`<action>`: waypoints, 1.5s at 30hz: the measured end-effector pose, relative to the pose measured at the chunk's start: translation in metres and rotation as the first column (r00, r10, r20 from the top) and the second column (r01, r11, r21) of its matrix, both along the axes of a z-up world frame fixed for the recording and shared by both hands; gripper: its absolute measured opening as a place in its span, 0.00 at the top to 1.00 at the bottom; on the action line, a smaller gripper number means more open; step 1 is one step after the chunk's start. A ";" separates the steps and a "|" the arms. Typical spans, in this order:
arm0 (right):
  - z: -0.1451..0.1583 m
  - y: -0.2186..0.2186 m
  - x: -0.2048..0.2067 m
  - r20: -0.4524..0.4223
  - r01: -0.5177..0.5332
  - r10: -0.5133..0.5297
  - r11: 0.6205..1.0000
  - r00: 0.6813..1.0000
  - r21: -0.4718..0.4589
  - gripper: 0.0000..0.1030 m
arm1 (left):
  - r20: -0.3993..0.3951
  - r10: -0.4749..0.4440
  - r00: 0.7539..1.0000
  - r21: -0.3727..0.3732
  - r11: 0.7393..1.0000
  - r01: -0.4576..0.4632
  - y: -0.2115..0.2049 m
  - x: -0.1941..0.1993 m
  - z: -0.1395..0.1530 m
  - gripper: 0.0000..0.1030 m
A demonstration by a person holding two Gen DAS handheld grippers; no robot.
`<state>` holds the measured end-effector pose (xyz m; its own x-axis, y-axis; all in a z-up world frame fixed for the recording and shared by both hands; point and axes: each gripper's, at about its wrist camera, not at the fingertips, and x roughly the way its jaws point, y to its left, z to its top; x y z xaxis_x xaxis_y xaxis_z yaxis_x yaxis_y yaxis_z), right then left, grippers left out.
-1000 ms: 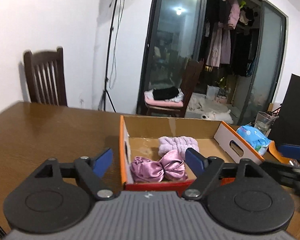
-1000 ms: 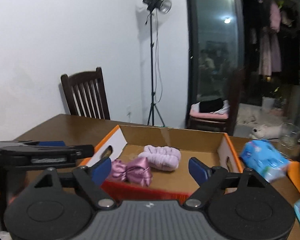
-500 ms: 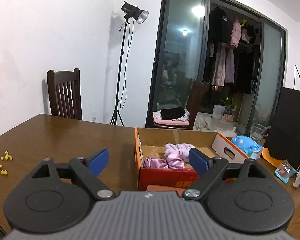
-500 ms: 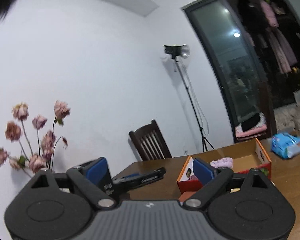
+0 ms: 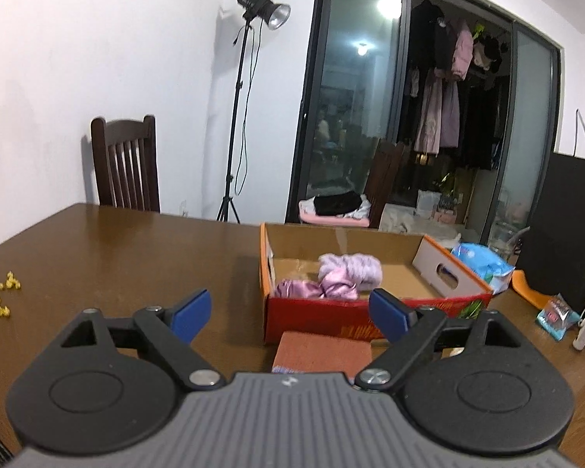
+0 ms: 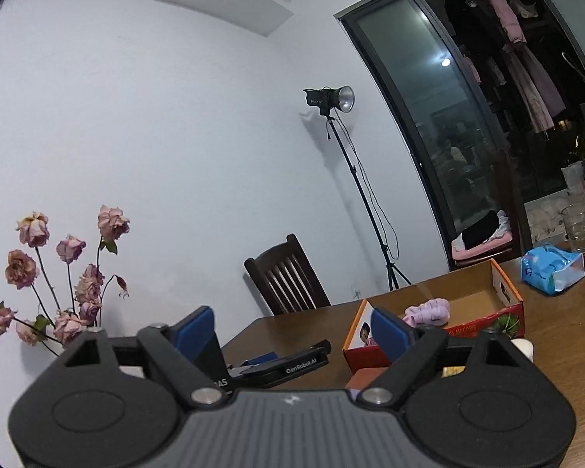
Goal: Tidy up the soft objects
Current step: 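Grasp the clear plastic bag with the left gripper while the right gripper grasps the blue packet, then carry the plastic bag and blue packet into the box and open both grippers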
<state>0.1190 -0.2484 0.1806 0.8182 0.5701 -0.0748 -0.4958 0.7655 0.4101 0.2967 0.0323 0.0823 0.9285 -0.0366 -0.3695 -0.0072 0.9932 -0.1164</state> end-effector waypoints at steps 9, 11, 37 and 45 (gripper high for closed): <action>-0.039 0.016 0.027 0.037 0.086 -0.081 0.976 0.996 -0.198 0.14 | -0.017 0.031 0.999 0.030 0.999 -0.031 0.011 -0.004 -0.019 0.13; -0.058 0.006 0.051 -0.018 0.151 -0.160 0.959 0.987 -0.241 0.14 | 0.010 0.021 1.000 0.025 0.999 -0.021 0.014 -0.012 -0.016 0.12; -0.159 0.051 0.150 -0.198 0.008 -0.145 0.826 0.969 -0.564 0.45 | -0.268 -0.220 0.938 -0.150 0.971 0.185 0.033 -0.102 -0.081 0.63; -0.156 0.046 0.138 -0.200 0.048 -0.230 0.761 0.953 -0.646 0.45 | -0.256 -0.205 0.945 -0.154 0.973 0.169 0.025 -0.087 -0.077 0.70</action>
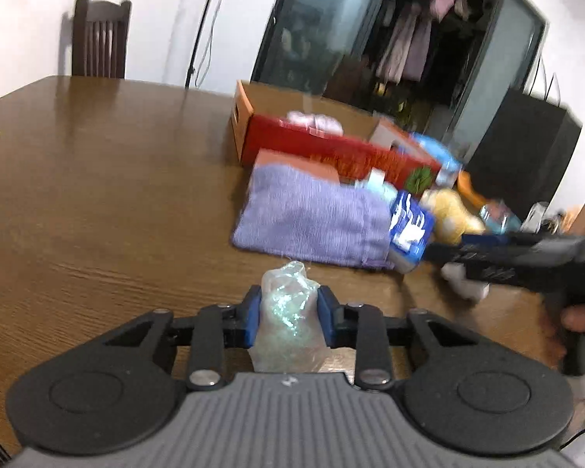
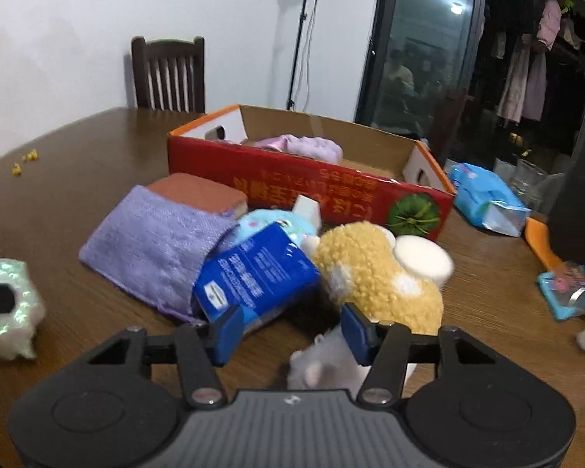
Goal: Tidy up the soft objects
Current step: 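Carry the plastic bag and blue packet into the box and open both grippers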
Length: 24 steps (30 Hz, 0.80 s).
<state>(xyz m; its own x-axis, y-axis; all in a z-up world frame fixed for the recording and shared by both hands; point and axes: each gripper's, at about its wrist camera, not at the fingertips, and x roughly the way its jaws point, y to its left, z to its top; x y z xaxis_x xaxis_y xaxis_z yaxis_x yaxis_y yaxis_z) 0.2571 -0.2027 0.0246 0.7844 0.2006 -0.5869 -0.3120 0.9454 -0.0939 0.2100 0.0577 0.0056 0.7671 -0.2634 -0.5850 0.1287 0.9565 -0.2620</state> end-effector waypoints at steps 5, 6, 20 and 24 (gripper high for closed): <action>0.003 -0.008 -0.005 -0.019 0.013 -0.013 0.999 1.000 0.035 0.43 | 0.004 -0.023 1.000 0.031 0.999 0.023 -0.011 -0.002 -0.005 0.62; 0.006 -0.009 -0.006 -0.010 0.003 -0.003 0.999 1.000 0.051 0.38 | 0.018 -0.033 0.999 0.031 0.999 0.033 -0.012 -0.005 -0.004 0.61; -0.011 -0.010 0.057 -0.149 0.068 -0.018 0.937 0.989 0.343 0.65 | 0.038 -0.042 0.998 -0.012 0.999 0.042 -0.009 -0.007 0.004 0.77; -0.007 -0.015 0.045 -0.118 0.071 -0.029 0.925 0.993 0.373 0.74 | 0.074 -0.050 0.996 -0.024 0.998 0.052 -0.009 0.000 0.017 0.77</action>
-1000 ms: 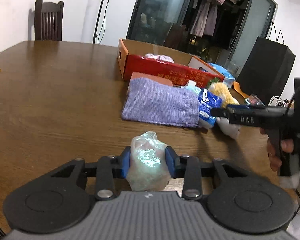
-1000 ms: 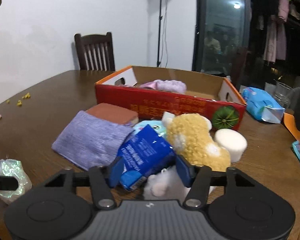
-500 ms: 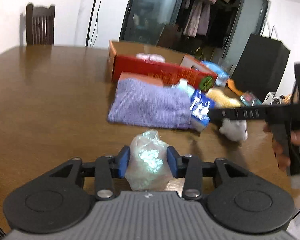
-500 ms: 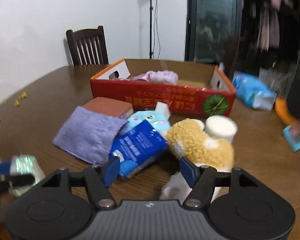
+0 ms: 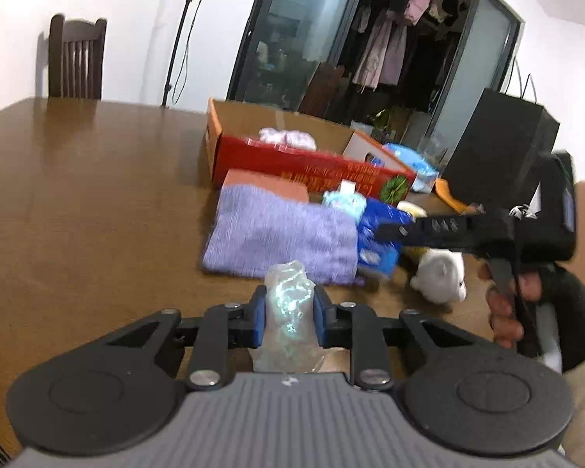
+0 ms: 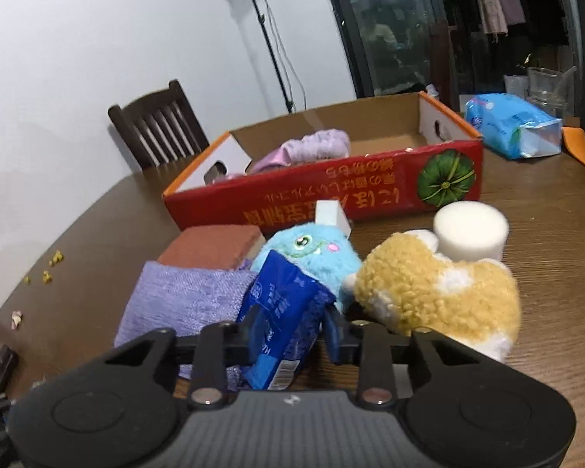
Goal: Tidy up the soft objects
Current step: 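Carry the plastic bag and blue packet into the box and open both grippers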
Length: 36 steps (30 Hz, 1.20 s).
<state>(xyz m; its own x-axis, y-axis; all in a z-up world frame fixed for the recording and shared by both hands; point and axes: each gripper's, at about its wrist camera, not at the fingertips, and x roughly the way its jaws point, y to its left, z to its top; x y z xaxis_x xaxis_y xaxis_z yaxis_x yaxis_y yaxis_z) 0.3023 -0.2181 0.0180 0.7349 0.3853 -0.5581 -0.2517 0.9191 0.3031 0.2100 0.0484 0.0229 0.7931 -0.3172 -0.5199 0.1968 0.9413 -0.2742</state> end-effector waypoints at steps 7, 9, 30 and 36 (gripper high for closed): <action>0.041 -0.032 -0.029 0.121 -0.002 0.002 1.000 0.993 -0.004 0.76 | 0.104 -0.024 0.994 0.001 1.000 0.024 -0.006 0.037 0.036 0.77; 0.050 -0.041 -0.029 0.134 -0.019 0.017 1.000 0.991 0.014 0.76 | 0.122 -0.032 0.992 0.002 0.999 0.032 -0.012 0.049 0.041 0.77; 0.104 0.032 0.256 0.055 -0.195 0.195 0.981 0.979 -0.010 0.76 | -0.023 0.085 0.996 0.204 0.976 -0.078 -0.032 0.357 0.044 0.72; 0.054 0.105 0.347 -0.076 -0.334 0.328 0.939 0.941 -0.083 0.72 | -0.082 0.120 0.989 0.238 0.966 -0.097 -0.024 0.385 0.011 0.56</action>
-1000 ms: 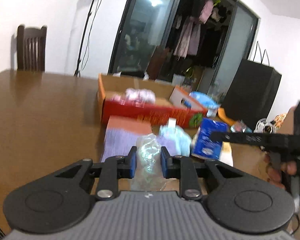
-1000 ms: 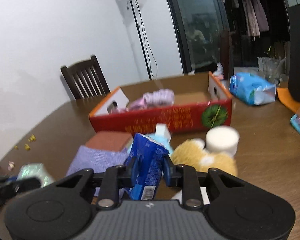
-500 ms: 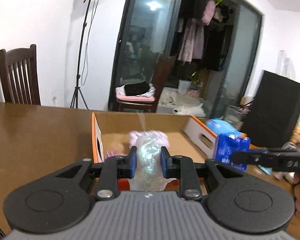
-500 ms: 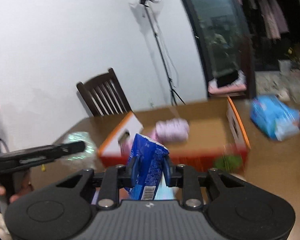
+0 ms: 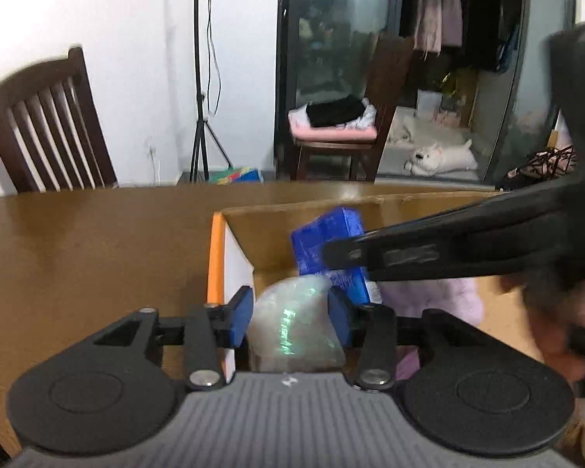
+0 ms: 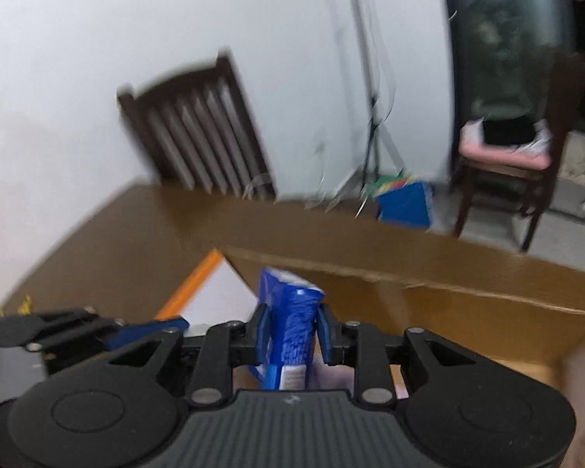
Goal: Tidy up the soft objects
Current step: 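Carry the plastic bag and blue packet into the box and open both grippers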
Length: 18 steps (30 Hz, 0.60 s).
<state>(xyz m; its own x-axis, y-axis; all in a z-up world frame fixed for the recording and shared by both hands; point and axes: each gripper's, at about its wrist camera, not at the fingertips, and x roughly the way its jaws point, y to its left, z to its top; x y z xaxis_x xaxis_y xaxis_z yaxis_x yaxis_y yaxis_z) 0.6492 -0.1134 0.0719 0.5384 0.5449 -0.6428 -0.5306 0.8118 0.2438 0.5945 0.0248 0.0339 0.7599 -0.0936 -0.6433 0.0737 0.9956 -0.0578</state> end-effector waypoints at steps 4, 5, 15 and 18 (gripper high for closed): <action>-0.035 0.004 0.021 -0.092 0.043 -0.038 0.998 0.995 0.053 0.38 | -0.014 -0.042 0.999 -0.021 0.999 0.042 0.008 -0.001 -0.001 0.56; -0.041 -0.003 0.022 -0.128 0.078 -0.067 0.994 0.989 0.082 0.31 | -0.009 -0.044 0.999 -0.028 0.999 0.044 0.009 -0.001 -0.001 0.57; -0.006 -0.039 -0.021 -0.080 0.183 -0.178 0.981 0.981 0.065 0.31 | 0.057 -0.040 0.998 0.014 0.999 0.039 0.017 -0.028 0.026 0.41; 0.039 -0.061 -0.053 -0.014 0.193 -0.192 0.980 0.981 0.050 0.27 | 0.112 -0.003 0.994 0.000 1.000 0.003 0.025 -0.062 0.061 0.38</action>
<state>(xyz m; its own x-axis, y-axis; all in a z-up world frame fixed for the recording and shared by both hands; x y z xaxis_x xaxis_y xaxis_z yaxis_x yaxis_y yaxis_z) 0.5962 -0.1743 0.1110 0.6306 0.4637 -0.6224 -0.3629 0.8850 0.2916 0.5323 0.0499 0.0945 0.8266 -0.0963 -0.5545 0.0829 0.9953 -0.0493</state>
